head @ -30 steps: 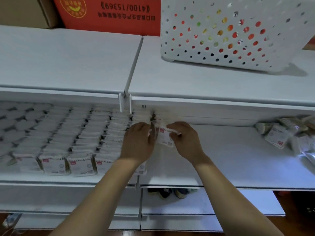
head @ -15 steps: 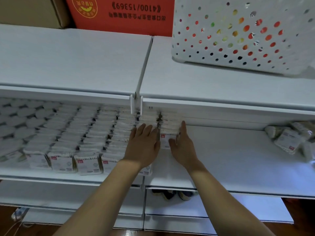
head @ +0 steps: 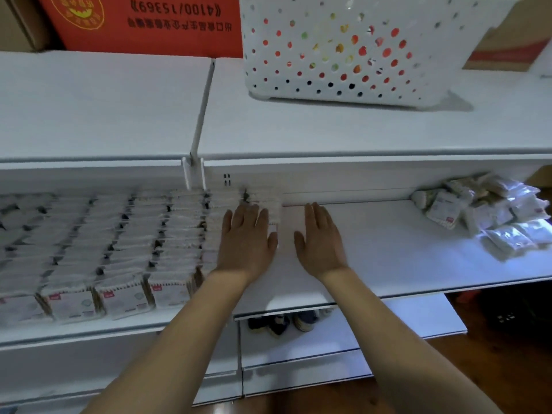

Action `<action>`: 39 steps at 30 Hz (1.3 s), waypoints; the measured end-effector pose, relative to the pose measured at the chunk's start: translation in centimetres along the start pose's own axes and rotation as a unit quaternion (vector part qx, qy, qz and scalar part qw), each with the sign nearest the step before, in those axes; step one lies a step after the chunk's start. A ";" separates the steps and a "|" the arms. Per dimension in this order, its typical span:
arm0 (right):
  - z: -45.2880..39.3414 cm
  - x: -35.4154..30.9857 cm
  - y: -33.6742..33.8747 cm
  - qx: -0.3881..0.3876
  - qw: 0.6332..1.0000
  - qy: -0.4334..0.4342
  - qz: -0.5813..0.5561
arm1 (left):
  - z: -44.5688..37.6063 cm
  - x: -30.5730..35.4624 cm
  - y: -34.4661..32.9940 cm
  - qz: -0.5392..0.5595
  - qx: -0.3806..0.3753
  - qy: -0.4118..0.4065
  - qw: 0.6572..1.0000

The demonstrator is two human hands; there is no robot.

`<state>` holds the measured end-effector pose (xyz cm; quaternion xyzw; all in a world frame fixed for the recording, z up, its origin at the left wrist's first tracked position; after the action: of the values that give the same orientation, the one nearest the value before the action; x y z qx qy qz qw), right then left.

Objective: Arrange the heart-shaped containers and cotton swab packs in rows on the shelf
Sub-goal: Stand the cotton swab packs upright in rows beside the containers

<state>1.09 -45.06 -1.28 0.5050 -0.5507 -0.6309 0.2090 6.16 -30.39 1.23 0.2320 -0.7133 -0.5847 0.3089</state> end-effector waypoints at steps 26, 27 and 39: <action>-1.6 49.3 16.1 0.018 0.955 -0.234 0.180 | -16.1 42.0 -10.9 0.083 -0.051 -0.126 0.987; -1.9 49.4 16.2 0.038 0.961 -0.220 0.165 | -16.7 42.7 -11.4 0.098 -0.052 -0.129 0.985; 0.8 48.2 20.3 0.200 0.967 0.029 -0.154 | -21.7 47.9 -16.8 0.488 -0.132 0.083 0.859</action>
<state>-24.91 -90.39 -2.57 0.6335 -0.5751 -0.5173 0.0198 -12.49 -82.00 -4.35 -0.1412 -0.6235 -0.4261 0.6402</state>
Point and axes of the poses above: each hand's wrist, its own z-axis away from the middle knuckle, its own y-axis out of the back of the hand, x = y × z, the point moved 8 cm from there along -z, towards the middle knuckle, and after that the axes turned 10 degrees about -y, right-handed, at the moved point
